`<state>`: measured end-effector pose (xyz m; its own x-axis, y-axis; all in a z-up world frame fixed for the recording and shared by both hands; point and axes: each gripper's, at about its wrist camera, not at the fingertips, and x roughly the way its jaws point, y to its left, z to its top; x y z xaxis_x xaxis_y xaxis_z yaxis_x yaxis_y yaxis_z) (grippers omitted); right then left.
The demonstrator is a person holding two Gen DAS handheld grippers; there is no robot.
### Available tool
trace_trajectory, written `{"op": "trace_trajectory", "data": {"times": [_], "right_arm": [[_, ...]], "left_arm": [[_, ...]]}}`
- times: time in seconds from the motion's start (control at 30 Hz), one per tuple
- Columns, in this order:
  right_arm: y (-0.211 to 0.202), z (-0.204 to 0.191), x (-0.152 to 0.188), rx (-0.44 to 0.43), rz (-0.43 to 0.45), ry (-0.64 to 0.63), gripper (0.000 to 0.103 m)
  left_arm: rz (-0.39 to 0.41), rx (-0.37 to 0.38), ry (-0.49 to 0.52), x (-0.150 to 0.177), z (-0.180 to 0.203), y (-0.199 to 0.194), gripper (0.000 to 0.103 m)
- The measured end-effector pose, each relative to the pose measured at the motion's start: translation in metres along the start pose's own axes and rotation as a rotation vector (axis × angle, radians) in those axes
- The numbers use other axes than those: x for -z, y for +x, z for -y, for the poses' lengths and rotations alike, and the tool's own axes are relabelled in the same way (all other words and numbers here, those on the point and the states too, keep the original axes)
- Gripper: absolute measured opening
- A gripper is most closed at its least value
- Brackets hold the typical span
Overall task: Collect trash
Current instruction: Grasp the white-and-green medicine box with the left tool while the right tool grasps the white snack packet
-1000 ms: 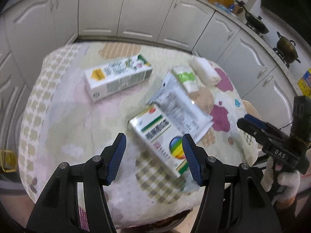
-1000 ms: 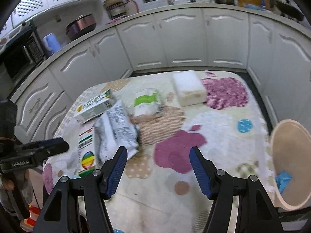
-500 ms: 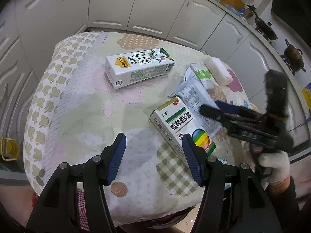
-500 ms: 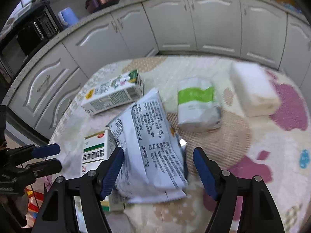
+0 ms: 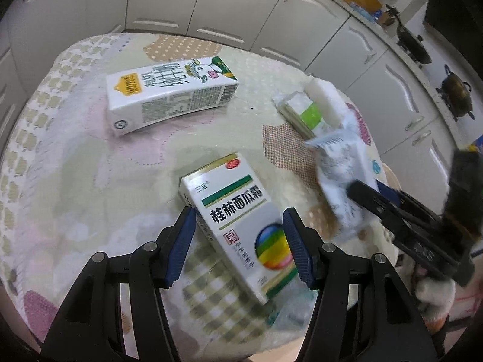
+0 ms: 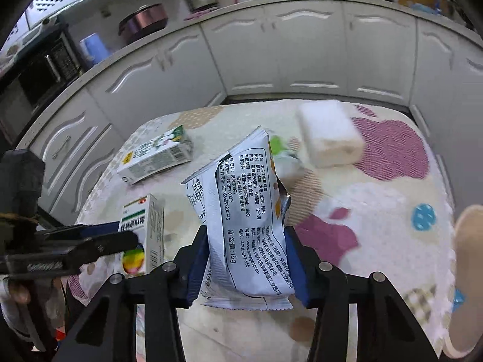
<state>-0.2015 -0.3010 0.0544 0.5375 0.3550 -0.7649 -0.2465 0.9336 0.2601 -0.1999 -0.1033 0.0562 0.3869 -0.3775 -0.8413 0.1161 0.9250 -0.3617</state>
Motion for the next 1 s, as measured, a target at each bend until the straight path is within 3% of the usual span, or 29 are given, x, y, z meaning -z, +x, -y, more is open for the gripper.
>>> {"op": "trace_trajectory", "data": {"times": [0.23,0.47,0.67,1.0], "right_arm": [[-0.008,0.014,0.008,-0.003,0.009,0.04,0.047],[-0.02,0.021,0.016,0.008,0.03,0.051,0.047],[-0.035,0.016,0.015,-0.005,0.072,0.049,0.047],[-0.061,0.014,0.017,0.023,0.119,0.047,0.047]], "left_arm": [[-0.033,-0.061,0.038,-0.018,0.02,0.029,0.06],[-0.035,-0.108,0.164,-0.013,0.036,0.035,0.057],[-0.01,-0.079,0.194,-0.011,0.038,0.025,0.049],[0.077,-0.044,0.215,-0.022,0.055,-0.006,0.049]]}}
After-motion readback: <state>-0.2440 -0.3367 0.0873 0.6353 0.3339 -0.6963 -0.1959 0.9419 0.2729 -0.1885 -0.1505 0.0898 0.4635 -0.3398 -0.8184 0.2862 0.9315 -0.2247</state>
